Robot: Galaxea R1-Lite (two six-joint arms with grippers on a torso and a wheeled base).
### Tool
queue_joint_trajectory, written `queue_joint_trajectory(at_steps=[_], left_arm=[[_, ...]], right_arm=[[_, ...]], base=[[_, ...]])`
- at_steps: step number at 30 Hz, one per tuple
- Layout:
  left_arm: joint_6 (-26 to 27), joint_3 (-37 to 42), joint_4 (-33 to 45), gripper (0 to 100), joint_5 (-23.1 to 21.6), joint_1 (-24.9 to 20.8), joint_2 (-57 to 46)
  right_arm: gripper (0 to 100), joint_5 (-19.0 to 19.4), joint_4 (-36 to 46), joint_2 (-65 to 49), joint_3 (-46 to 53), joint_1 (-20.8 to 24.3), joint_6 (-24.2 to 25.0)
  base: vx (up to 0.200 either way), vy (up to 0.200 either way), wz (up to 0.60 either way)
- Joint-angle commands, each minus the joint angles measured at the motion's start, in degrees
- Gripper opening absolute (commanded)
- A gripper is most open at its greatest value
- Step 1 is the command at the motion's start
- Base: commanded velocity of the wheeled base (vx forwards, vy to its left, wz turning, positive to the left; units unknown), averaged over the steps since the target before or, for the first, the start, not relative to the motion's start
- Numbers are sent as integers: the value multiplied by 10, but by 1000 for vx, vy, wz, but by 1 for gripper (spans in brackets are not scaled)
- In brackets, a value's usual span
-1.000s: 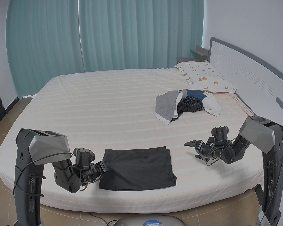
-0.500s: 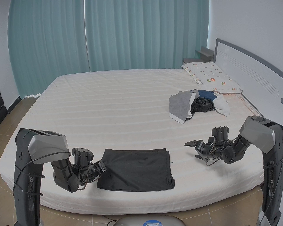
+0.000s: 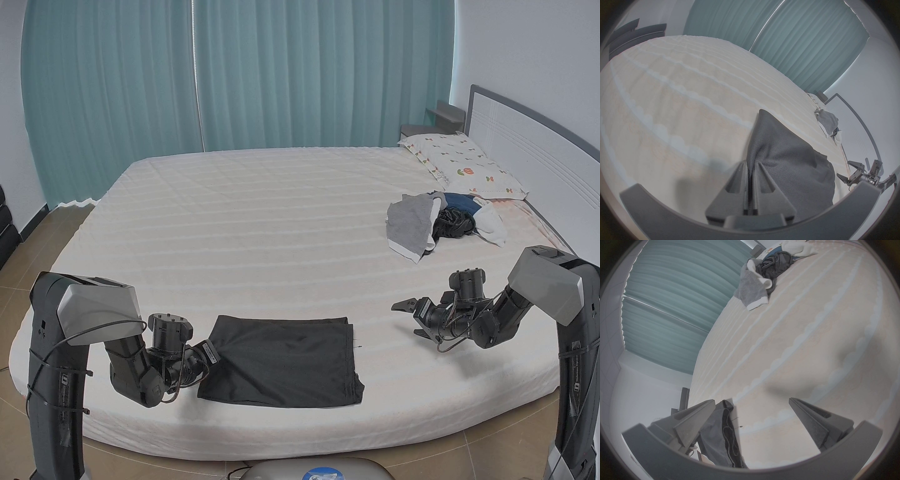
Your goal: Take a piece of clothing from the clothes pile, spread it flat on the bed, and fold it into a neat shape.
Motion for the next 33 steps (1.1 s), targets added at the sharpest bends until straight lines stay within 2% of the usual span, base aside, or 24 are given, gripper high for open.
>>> queue_joint_trajectory(at_steps=[1,20,30,33], left_arm=[[0,0,0,0,2,1,2],[0,10,8,0,10,-3,-1],[-3,31,6,0,11,-10,-10],[-16,31,7,0,23,-16,-12]], right_arm=[[100,0,0,-1,1,0,0],[100,0,0,-1,2,0,-1],[100,0,0,-1,2,0,-2],[100,0,0,-1,2,0,-2]], base=[[0,200,0],[0,200,0],[0,0,0],[0,0,0]])
